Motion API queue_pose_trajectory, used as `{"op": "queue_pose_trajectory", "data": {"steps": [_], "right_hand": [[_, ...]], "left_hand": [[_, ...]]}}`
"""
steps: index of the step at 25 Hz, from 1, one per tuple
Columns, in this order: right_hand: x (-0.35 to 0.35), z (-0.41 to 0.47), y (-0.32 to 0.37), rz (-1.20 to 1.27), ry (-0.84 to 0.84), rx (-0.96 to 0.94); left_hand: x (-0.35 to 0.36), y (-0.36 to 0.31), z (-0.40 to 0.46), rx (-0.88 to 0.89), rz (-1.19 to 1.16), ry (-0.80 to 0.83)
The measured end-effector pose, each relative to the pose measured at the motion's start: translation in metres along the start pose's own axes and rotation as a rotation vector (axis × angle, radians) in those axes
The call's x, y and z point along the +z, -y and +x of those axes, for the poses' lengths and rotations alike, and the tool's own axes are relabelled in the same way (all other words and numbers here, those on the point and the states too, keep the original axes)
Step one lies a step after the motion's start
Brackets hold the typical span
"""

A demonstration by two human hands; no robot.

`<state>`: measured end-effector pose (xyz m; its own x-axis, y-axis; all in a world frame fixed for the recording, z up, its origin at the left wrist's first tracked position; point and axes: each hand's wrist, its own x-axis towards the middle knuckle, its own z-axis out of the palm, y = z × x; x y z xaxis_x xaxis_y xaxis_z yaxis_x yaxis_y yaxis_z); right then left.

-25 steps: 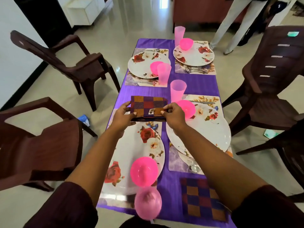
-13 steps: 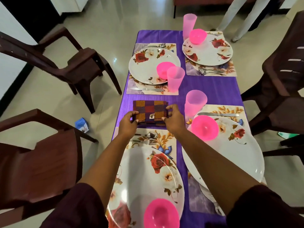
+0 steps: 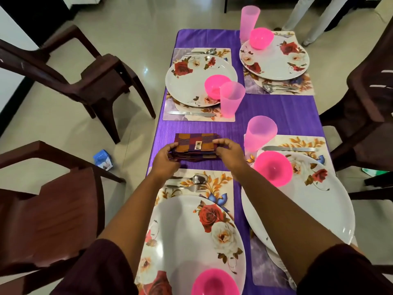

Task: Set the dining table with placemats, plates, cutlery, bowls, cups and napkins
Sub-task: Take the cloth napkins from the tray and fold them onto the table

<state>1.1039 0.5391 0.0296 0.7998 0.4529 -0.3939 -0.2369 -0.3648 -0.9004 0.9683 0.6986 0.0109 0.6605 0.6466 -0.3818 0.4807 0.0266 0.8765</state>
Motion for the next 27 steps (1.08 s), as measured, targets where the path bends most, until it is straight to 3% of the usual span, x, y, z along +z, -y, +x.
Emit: {"op": "queue_pose_trajectory", "data": {"steps": [5,9,13,16,18,20,23,25,27], "right_hand": [[-0.009,0.008,0.013,0.057,0.041,-0.030],[0.006,0.018,0.010,0.001,0.002,-0.027],[0.018,0.019,0.010,0.084,-0.158,0.152],[0.020,0.022,0.004,0.168,-0.069,0.147],[0.020,0.023,-0.003,0.012,-0.017,0.068],[0.021,0.026,-0.013,-0.181,-0.018,-0.036],[0.026,0.031,-0.024,-0.305,-0.111,-0.140],[0.031,0.030,-0.023,-0.381,-0.211,-0.183],[0.035,0.025,-0.022,-0.690,-0.257,-0.404]], "left_hand": [[-0.017,-0.018,0.014,0.196,0.033,-0.074],[-0.010,-0.027,0.026,0.095,-0.134,0.012],[0.006,-0.021,0.034,-0.047,-0.177,-0.136],[0.006,-0.009,0.039,-0.049,-0.168,-0.031],[0.005,-0.002,0.040,0.035,0.051,0.080],[0.006,0.002,0.044,0.140,0.315,0.079],[0.011,0.002,0.049,0.188,0.461,0.072],[0.015,0.000,0.045,0.172,0.528,0.012],[0.019,-0.005,0.040,0.297,0.821,-0.081]]}}
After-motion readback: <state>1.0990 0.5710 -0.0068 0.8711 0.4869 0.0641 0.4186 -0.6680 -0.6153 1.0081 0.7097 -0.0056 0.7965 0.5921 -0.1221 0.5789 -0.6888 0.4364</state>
